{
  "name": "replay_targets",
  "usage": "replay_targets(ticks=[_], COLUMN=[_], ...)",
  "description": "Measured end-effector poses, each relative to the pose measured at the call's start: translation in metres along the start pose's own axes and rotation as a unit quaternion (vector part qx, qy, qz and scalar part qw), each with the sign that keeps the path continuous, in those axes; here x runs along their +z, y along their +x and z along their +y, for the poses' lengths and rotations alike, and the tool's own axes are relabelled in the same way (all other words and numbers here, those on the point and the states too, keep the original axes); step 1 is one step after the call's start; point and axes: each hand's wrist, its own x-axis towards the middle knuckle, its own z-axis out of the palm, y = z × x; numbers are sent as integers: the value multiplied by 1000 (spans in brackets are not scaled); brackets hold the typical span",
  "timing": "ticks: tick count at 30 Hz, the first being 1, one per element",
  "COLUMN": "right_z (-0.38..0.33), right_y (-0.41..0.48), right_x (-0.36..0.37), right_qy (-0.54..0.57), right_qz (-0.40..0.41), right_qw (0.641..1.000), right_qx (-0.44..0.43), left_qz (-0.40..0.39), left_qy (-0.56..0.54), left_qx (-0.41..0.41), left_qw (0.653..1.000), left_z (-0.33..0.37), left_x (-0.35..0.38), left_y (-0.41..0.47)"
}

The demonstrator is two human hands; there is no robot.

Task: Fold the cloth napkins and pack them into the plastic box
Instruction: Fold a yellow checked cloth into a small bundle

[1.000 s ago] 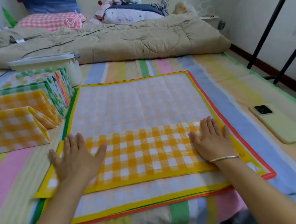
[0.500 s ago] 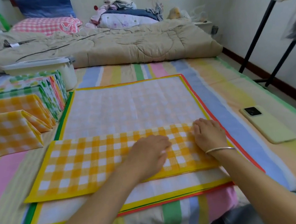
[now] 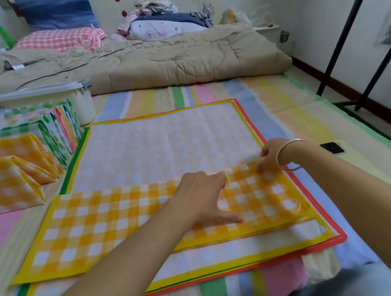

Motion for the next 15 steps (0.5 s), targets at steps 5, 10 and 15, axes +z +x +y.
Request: replay_targets(ticks=[5,10,15], right_z=[21,39,31], right_y=[-5,-31,-60], right_x=[3,22,11], right_qy=[245,260,354], right_qz=[-36,-113,-86], right_qw=[968,956,931], right_qx=[51,79,29], left_qz=[7,5,2], left_qy=[7,12,21], left_qx=[2,7,0], left_qw=[1000,1000,1000], left_z=[0,0,7], left_x=[8,8,8], left_y=[1,4,6])
